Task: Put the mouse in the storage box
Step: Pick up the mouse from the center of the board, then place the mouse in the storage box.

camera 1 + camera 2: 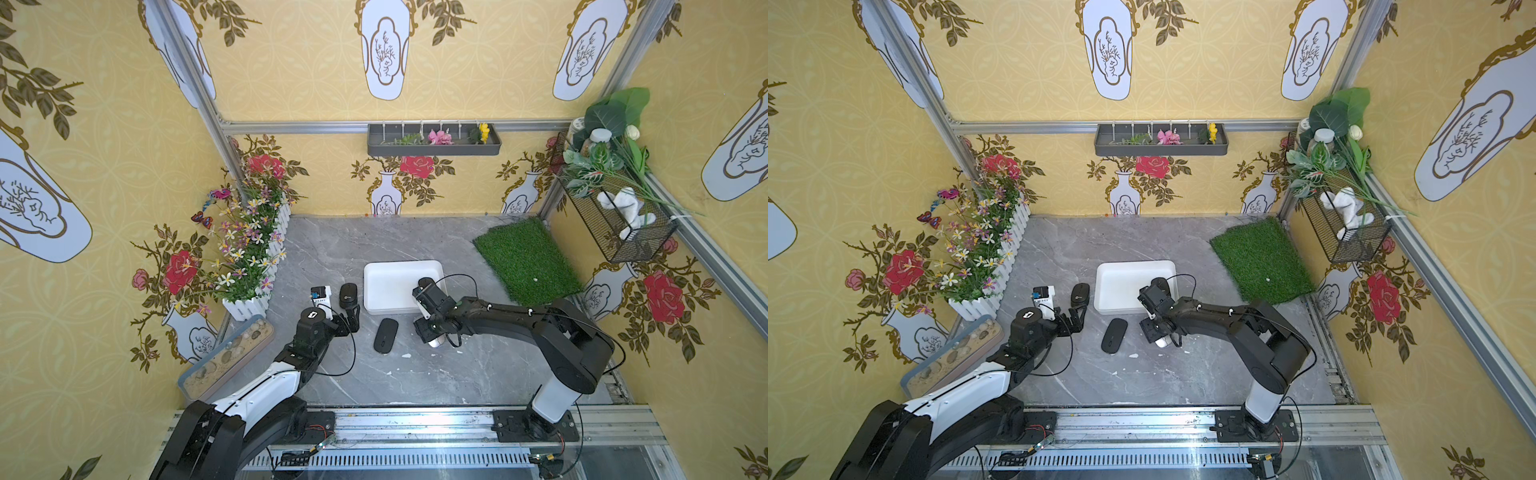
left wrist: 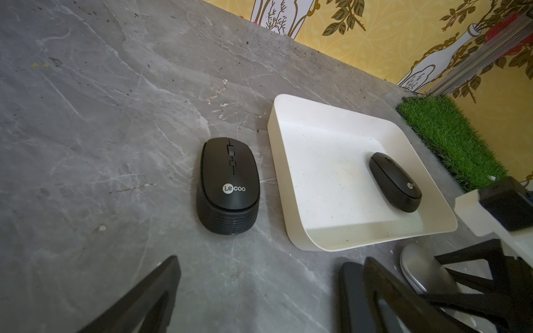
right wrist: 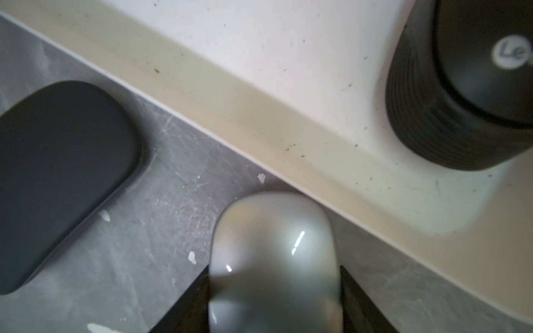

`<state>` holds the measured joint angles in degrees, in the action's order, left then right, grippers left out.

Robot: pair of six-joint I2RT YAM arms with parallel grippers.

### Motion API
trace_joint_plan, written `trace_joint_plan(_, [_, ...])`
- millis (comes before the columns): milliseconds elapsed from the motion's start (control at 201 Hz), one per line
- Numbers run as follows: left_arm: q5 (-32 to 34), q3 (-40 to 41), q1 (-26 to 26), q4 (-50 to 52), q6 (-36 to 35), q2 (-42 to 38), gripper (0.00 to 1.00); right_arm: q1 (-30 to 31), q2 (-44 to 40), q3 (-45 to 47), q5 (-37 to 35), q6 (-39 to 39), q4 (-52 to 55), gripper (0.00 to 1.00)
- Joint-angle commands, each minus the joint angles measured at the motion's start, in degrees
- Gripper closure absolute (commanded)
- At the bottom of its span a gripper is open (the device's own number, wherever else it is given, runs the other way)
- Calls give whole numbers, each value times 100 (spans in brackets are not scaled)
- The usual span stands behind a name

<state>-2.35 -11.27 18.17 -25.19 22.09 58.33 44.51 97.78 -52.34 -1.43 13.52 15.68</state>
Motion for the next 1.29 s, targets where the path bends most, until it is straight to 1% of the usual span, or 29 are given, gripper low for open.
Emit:
trace_joint_plan(0, [-46,-15,0,-98,-69,14,0,47,-72,-27,28,87,170,37])
trace_joint_plan(328, [16,1,9,-91,-64,-23,0,111,-292,4,-74,98,353,39])
trace_joint_plan(418, [31,2,2,-90,-65,-32,0,132,-392,-274,-40,122,607,39])
trace_joint_plan(533, [91,13,9,-91,-54,-23,0,111,-409,-848,269,184,969,39])
trace_joint_plan(652, [143,-14,9,-65,-54,-1,0,-9,-316,-1440,562,381,1033,38])
trace_joint_plan(747, [164,-8,3,-65,-47,-10,0,-223,-7,-2025,520,687,1022,38])
trace_joint_plan(846, [208,-16,7,-48,-38,-14,0,-535,644,-2718,437,1026,1141,40])
trace_joint_plan(946, [235,-11,7,-30,-30,-31,0,-675,1250,-3255,337,1094,1199,40])
trace_joint_plan(1155, [305,-50,10,-21,-15,50,0,-717,2084,-3710,165,1240,1162,40])
trace_joint_plan(1219, [346,-92,4,9,-9,112,0,-650,2261,-3792,55,1318,1215,36])
trace_joint_plan(1289, [357,-123,7,23,-11,155,0,-584,2382,-3786,-161,1404,1187,35])
